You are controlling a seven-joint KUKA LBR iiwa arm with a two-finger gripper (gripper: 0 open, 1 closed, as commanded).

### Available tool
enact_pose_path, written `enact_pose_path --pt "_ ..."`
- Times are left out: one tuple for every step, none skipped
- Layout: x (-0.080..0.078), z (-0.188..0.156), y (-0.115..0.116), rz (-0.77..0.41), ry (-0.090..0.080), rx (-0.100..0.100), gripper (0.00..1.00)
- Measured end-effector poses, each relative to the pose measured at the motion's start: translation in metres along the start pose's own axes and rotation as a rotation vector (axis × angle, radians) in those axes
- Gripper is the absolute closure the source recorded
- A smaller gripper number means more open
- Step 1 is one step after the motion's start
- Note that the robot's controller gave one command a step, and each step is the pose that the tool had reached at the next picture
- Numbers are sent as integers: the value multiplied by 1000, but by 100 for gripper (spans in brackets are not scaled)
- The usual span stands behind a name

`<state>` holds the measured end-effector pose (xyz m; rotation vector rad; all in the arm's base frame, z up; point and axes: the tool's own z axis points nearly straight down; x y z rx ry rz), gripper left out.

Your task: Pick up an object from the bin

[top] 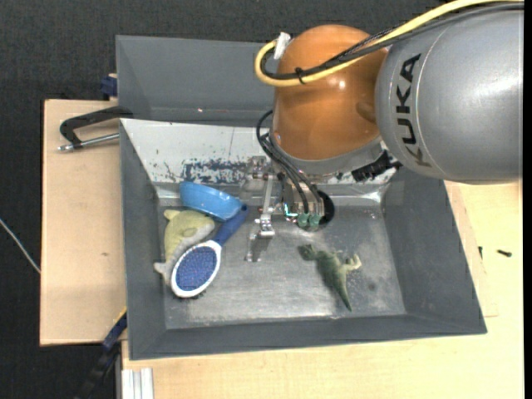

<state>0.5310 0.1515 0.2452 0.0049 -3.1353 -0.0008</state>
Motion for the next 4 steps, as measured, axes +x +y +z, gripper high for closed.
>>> enact_pose_path --pt "-26 127 45 11 0 0 0" --pt "-28 138 49 63 -5 -8 0" --pt "-26 141 47 66 4 -5 100" --pt "-27 32 32 -472 -17 1 100"
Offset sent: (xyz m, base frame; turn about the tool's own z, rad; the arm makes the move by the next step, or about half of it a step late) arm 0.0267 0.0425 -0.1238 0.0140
